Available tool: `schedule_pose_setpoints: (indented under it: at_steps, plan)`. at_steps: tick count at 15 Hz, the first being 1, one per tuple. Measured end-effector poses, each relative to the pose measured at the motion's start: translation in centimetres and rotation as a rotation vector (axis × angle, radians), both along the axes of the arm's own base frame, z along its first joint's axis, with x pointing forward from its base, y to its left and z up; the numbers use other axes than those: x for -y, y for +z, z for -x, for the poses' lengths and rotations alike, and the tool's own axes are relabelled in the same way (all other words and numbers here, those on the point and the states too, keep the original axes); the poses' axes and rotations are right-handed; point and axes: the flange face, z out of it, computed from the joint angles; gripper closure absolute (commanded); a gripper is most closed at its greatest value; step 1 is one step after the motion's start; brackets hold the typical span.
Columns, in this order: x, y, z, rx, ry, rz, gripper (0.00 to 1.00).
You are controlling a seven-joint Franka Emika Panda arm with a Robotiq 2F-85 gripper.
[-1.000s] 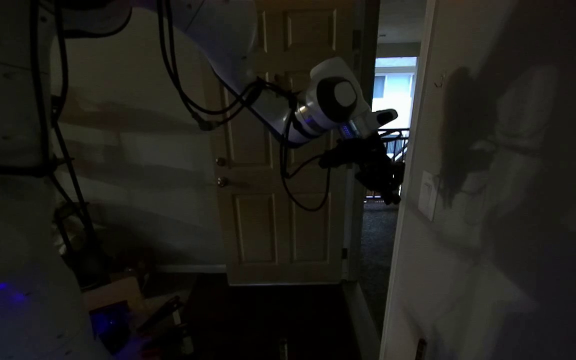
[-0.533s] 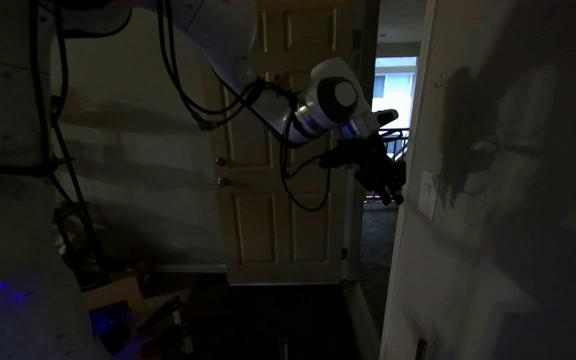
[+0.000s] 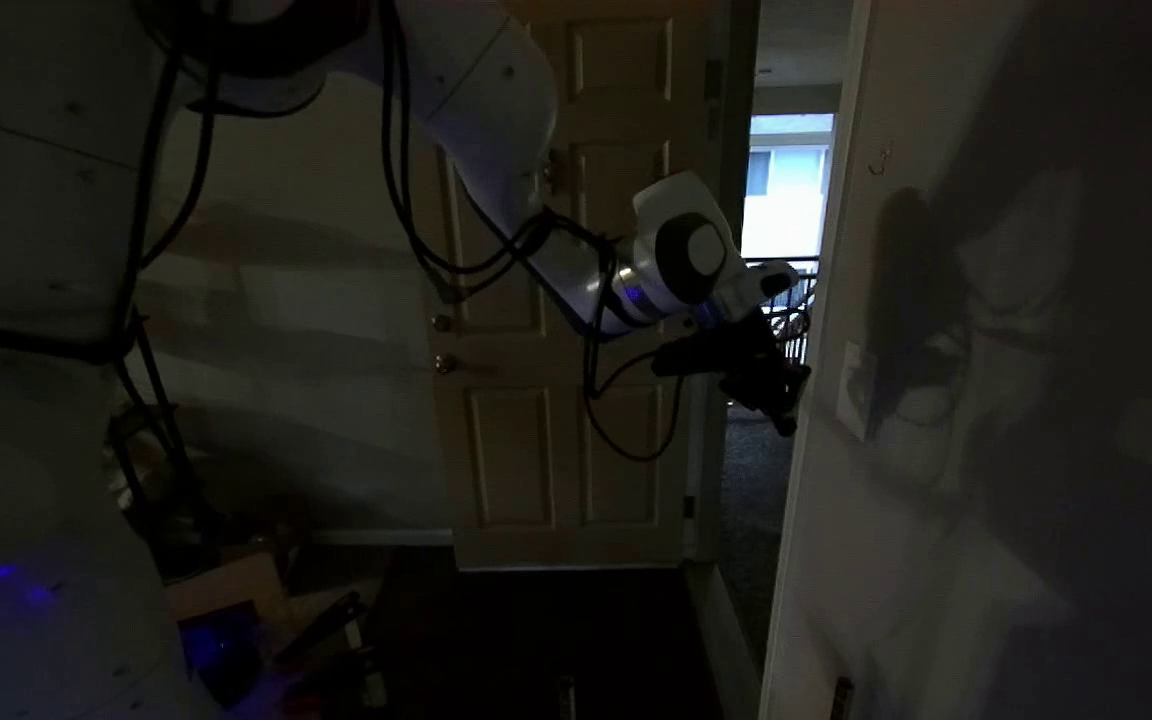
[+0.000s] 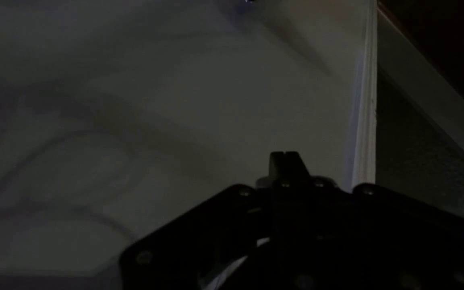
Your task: Push the light switch upwards
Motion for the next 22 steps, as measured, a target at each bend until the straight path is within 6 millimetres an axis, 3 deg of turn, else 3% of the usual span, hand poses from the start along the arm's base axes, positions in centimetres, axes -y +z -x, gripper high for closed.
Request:
schedule_pose_setpoints:
  at_steps: [3, 8, 12, 22]
  plan:
    - [-0.2, -1.9, -1.9, 0.113, 0.029, -0.032, 0.93]
    - [1.4, -1.6, -4.0, 0.287, -0.022, -0.052, 0.94]
    - [2.3, -1.2, -4.5, 0.354, -0.060, -0.050, 0.94]
    - [1.7, -0.7, -4.6, 0.500, -0.114, -0.063, 0.94]
